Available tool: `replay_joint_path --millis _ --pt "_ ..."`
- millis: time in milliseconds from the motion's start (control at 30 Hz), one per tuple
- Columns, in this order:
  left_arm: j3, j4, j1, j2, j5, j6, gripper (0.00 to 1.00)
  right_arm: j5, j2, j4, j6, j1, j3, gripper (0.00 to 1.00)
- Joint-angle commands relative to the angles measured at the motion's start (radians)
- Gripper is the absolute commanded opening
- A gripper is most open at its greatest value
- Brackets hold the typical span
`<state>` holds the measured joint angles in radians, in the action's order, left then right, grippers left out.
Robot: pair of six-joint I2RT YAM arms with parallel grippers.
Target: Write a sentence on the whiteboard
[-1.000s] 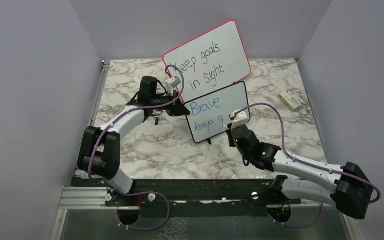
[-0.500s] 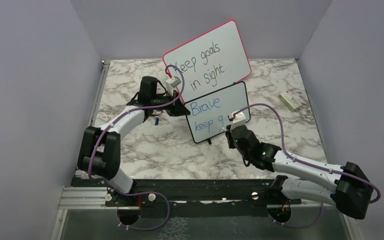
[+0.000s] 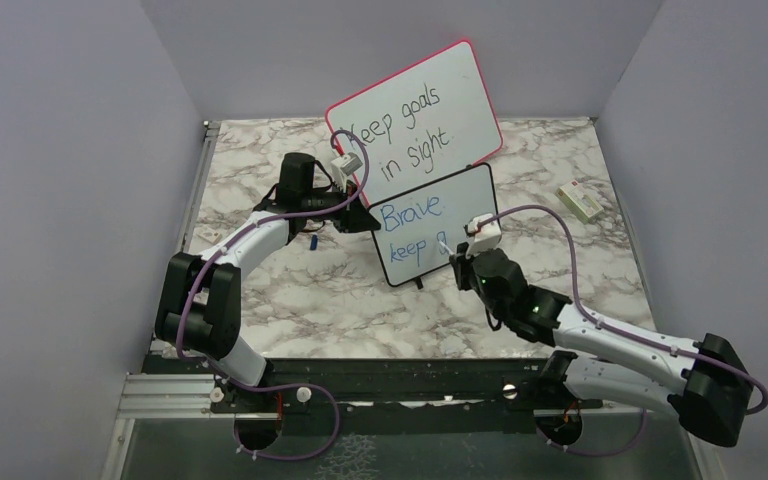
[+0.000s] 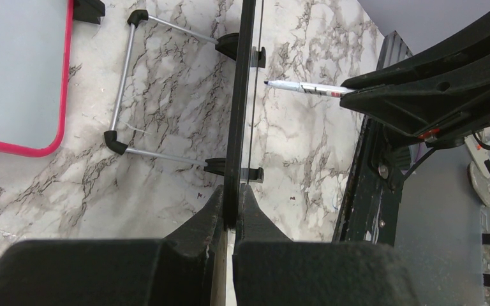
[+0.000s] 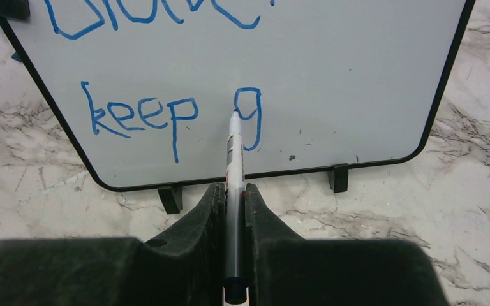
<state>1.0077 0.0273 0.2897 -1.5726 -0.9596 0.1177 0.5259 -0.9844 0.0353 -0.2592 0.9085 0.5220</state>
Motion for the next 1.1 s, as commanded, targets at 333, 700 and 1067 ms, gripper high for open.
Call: replay_joint_path --millis 333,700,1067 --pt "0.005 0.063 0.011 -0.017 0.044 -0.038 0.00 0.066 0.018 0.053 0.042 -0.048 -0.002 0.01" --pt "0.006 0.062 0.011 -0.018 0.042 -0.038 0.00 0.043 -0.023 0.101 0.050 -0.068 0.002 0.00" --pt "0.006 0.062 0.012 -0.018 0.044 -0.039 0.00 -0.017 -0.040 0.081 0.038 -0.074 0.002 0.01"
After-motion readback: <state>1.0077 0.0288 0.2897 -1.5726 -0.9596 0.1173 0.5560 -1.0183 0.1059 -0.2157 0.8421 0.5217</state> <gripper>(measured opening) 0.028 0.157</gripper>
